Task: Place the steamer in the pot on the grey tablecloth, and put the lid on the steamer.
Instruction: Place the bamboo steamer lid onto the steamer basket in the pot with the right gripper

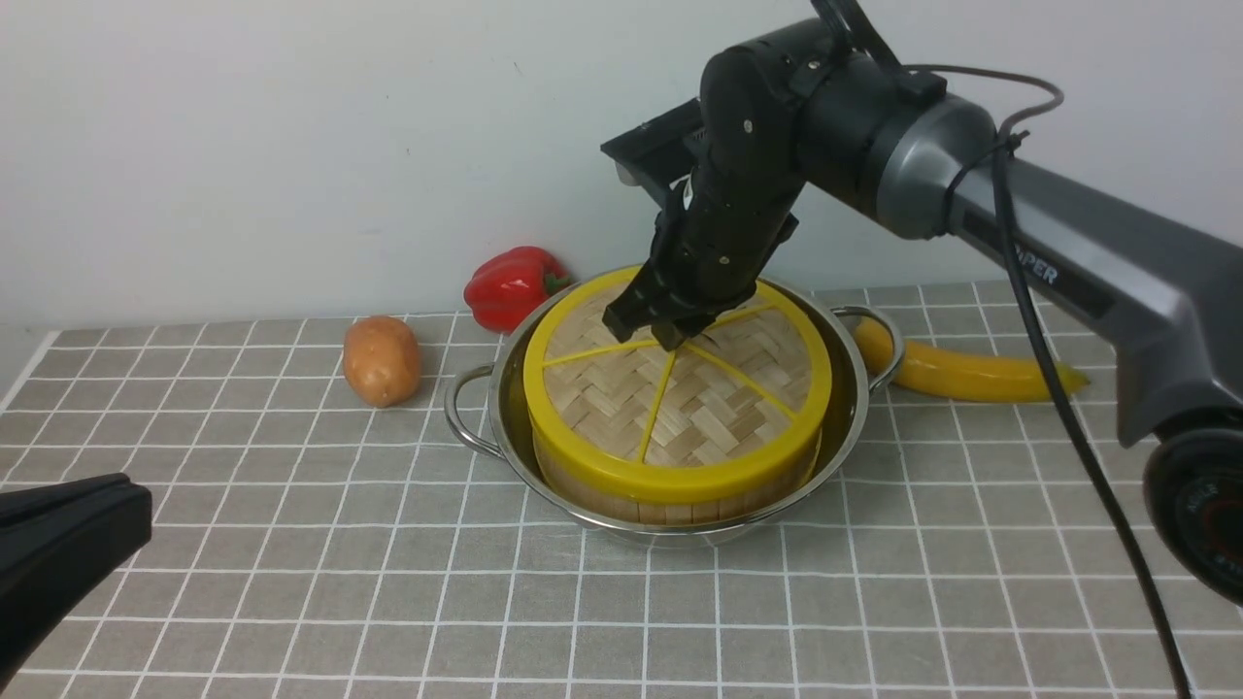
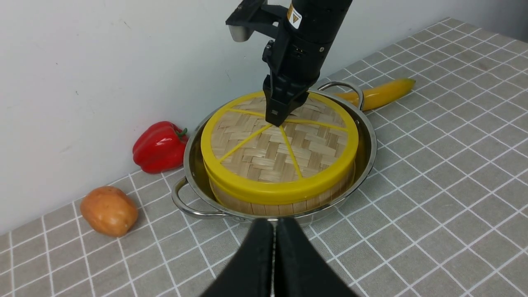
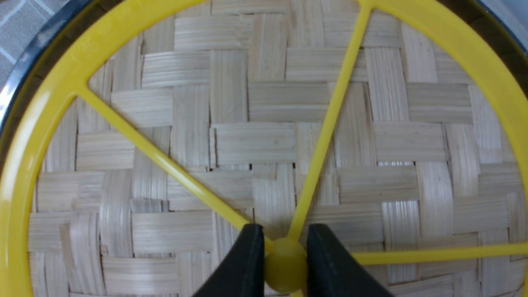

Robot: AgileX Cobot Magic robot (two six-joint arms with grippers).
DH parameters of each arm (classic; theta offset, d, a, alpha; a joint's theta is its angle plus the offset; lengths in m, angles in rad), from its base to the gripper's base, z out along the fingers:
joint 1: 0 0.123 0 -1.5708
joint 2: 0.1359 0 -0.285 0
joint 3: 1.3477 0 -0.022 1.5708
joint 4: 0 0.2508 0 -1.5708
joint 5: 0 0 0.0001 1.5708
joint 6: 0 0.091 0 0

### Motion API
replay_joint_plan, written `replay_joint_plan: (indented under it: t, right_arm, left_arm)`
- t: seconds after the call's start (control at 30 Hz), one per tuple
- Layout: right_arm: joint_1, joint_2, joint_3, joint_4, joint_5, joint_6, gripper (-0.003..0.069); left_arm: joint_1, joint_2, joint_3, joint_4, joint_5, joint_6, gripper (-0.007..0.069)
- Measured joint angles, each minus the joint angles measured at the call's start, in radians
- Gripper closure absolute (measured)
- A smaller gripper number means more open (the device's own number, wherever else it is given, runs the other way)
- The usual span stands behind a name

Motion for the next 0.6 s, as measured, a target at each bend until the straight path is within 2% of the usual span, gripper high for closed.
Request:
replay_joint_plan:
  t: [0.6]
  right_arm:
    - [0.0, -0.001, -0.022, 0.002, 0.009, 0.0, 0.0512]
  left_arm:
    - [0.0, 0.0, 0.0, 0.0, 0.0, 0.0, 0.0622]
